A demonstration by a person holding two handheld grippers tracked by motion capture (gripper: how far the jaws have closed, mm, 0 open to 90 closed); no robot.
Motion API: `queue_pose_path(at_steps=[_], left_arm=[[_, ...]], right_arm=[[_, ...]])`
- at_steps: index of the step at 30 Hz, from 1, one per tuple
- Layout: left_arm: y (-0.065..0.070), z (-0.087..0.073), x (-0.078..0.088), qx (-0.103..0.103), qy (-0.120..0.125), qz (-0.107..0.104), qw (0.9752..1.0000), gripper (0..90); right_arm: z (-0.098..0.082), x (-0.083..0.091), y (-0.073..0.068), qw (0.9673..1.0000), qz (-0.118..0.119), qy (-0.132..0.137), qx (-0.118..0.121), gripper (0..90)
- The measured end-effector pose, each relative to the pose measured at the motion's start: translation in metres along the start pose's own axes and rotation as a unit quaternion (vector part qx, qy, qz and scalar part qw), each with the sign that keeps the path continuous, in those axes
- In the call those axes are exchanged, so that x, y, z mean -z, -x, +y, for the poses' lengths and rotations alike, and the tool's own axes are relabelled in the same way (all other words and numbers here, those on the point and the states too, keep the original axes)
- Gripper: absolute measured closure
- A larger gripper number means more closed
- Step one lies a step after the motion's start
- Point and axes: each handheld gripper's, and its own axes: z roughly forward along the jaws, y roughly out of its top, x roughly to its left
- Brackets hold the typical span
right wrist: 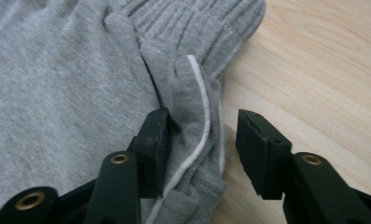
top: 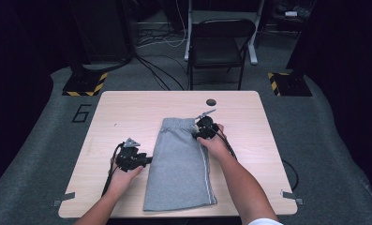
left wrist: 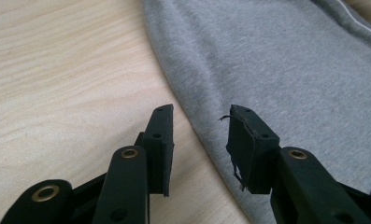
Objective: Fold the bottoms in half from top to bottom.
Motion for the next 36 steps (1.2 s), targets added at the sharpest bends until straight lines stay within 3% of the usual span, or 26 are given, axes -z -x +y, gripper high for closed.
queue_pose_path(at_steps=[7, 11, 19, 21, 25, 27, 30, 32, 36], left_arm=[[0.001, 0.000, -0.005, 0.005, -0.004, 0.001, 1.0000, 59.8], [0.001, 0.000, -0.008, -0.006, -0.007, 0.001, 1.0000, 59.2], [0.002, 0.001, -0.014, -0.006, -0.008, 0.005, 0.9999, 58.6], [0.000, 0.003, -0.015, -0.010, -0.010, 0.005, 0.9999, 58.0], [-0.003, 0.005, -0.019, -0.005, -0.003, 0.011, 0.9999, 56.2], [-0.007, 0.008, -0.025, 0.002, -0.007, 0.001, 1.0000, 54.9], [-0.010, 0.013, -0.033, 0.012, -0.006, 0.005, 0.9999, 53.6], [-0.013, 0.018, -0.035, 0.001, -0.011, 0.006, 0.9999, 53.6], [-0.014, 0.030, -0.040, -0.009, -0.013, 0.018, 0.9997, 53.5]], right_arm=[[-0.001, 0.000, 0.003, 0.9996, 0.024, 0.004, -0.010, 63.1], [-0.001, 0.000, 0.004, 0.9994, 0.032, 0.001, -0.008, 65.8], [-0.001, 0.000, 0.003, 0.9990, 0.044, -0.001, -0.008, 74.9], [0.000, 0.000, 0.001, 0.9990, 0.045, -0.004, 0.002, 78.5], [0.003, 0.000, -0.004, 0.9992, 0.035, -0.011, 0.018, 82.5], [0.003, 0.000, -0.004, 0.9989, 0.033, -0.013, 0.031, 83.3], [0.004, 0.001, -0.007, 0.9993, 0.028, -0.013, 0.022, 83.6], [0.004, 0.001, -0.009, 0.9994, 0.023, -0.014, 0.020, 83.6], [0.004, 0.001, -0.013, 0.9985, 0.007, -0.014, 0.051, 83.8]])
